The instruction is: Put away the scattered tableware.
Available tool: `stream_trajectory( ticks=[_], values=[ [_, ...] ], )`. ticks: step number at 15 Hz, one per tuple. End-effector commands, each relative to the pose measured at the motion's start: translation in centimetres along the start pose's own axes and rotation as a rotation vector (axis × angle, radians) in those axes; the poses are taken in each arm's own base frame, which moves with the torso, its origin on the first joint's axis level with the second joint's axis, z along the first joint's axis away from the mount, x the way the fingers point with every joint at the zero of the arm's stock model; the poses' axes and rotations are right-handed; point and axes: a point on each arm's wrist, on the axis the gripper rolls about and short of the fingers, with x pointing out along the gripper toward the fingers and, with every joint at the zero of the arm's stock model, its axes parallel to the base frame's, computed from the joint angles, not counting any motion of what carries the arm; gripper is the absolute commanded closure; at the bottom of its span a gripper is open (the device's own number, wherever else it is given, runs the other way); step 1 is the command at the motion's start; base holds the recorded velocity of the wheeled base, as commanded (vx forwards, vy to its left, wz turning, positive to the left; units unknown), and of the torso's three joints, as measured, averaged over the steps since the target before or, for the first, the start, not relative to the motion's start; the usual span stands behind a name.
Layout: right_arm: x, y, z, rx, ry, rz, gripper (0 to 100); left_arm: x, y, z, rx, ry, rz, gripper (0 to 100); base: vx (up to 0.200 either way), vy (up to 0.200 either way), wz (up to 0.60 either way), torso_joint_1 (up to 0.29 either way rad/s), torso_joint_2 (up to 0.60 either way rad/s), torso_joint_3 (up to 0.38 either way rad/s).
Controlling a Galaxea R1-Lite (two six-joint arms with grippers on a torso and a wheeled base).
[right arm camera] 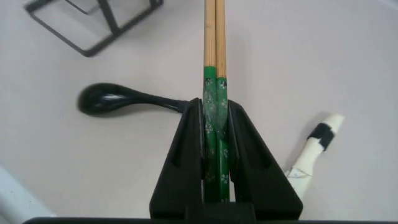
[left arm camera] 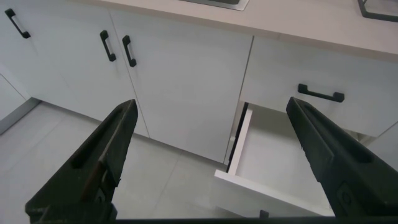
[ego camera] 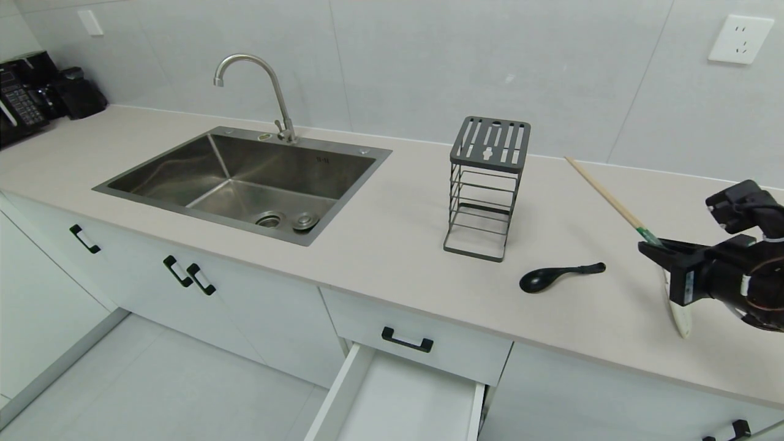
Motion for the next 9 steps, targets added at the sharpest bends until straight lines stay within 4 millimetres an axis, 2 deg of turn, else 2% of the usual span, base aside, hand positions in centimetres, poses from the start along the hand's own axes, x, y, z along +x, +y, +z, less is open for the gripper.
stream_trajectory(
  ticks=[1, 5, 9],
  values=[
    [-4.0, 0.8, 1.8, -0.041, -0.123, 0.008, 100, 0.0, 0.0, 0.0, 0.000, 0.001, 0.001, 0, 0.000, 0.000, 0.00, 0.000, 0.00, 0.000],
    [-6.4, 1.0, 2.3, -0.085, -0.188, 0.024, 100, 0.0, 0.0, 0.0, 0.000, 0.001, 0.001, 0, 0.000, 0.000, 0.00, 0.000, 0.00, 0.000],
    [-6.8, 1.5, 2.4, -0.157, -0.228, 0.115, 100, 0.0, 0.0, 0.0, 0.000, 0.001, 0.001, 0, 0.000, 0.000, 0.00, 0.000, 0.00, 0.000]
  ],
)
